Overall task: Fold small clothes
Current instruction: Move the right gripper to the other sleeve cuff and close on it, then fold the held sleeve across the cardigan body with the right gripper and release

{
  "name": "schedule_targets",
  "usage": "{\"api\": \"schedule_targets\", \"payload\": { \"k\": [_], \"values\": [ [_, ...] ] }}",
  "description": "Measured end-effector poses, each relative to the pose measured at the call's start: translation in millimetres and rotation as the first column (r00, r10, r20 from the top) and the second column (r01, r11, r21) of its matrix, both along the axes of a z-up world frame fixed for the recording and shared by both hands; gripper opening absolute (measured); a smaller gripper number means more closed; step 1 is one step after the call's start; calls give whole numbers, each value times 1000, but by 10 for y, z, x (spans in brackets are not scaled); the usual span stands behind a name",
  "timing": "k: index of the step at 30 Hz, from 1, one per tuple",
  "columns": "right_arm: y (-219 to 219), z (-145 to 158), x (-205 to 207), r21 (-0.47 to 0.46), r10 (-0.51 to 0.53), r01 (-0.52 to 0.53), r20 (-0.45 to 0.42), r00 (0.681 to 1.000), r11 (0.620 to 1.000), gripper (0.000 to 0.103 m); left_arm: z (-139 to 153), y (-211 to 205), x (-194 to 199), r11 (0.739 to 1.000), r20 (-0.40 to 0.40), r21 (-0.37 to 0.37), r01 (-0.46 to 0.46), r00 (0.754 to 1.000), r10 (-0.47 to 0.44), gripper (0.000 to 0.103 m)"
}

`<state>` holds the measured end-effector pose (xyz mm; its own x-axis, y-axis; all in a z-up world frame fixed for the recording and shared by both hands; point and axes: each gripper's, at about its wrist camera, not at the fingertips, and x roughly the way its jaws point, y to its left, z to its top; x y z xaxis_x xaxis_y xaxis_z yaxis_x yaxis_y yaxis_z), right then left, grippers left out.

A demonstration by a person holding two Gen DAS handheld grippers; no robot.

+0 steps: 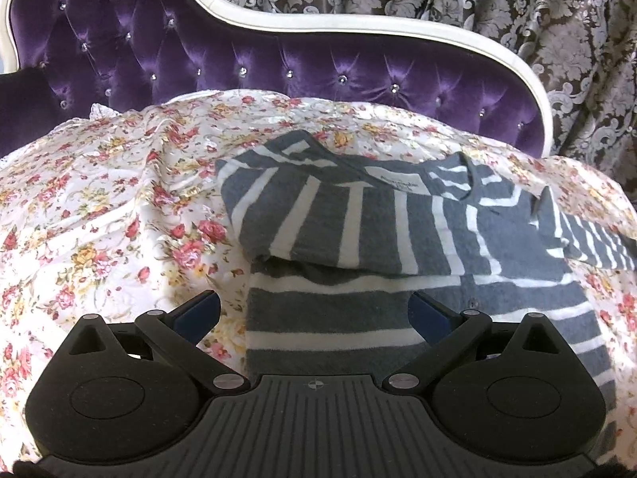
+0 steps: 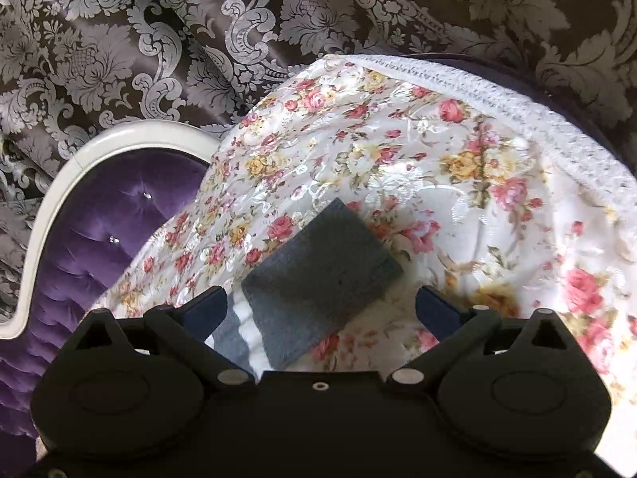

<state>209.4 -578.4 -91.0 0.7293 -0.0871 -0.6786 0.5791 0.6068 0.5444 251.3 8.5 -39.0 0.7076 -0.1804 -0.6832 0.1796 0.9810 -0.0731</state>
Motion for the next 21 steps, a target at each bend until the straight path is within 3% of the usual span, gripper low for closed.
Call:
{"api": "schedule_targets", "payload": {
  "k": [4, 6, 8, 9, 10, 15, 21],
  "values": [
    [-46, -38, 75, -7, 5, -5, 42, 999, 1000, 91, -33, -26, 18, 1000, -10, 6, 5, 1000, -5, 102],
    [-82, -61, 102, 0, -11, 11, 58, 998, 1000, 79, -44, -32, 21, 1000, -12, 8, 6, 1000, -6, 102],
    [-107, -73, 135, -6, -22, 22, 43, 999, 1000, 52, -50, -36, 23, 1000, -17, 7, 9, 1000, -9, 102],
    [-113, -74, 155, -17, -26, 27, 24, 999, 999, 43, -50, -37, 20, 1000, -18, 7, 9, 1000, -9, 102],
    [-115, -72, 174, -32, -27, 27, -1, 1000, 999, 22, -48, -36, 17, 1000, -18, 7, 11, 1000, -11, 102],
    [7, 97, 221, -103, -16, 12, -39, 999, 995, 19, 1, -25, -7, 1000, -5, 6, 11, 1000, -11, 102],
    [442, 796, 372, -164, 109, -99, 53, 993, 982, 19, 116, 42, -32, 1000, 18, -13, 8, 1000, -7, 102]
  ]
}}
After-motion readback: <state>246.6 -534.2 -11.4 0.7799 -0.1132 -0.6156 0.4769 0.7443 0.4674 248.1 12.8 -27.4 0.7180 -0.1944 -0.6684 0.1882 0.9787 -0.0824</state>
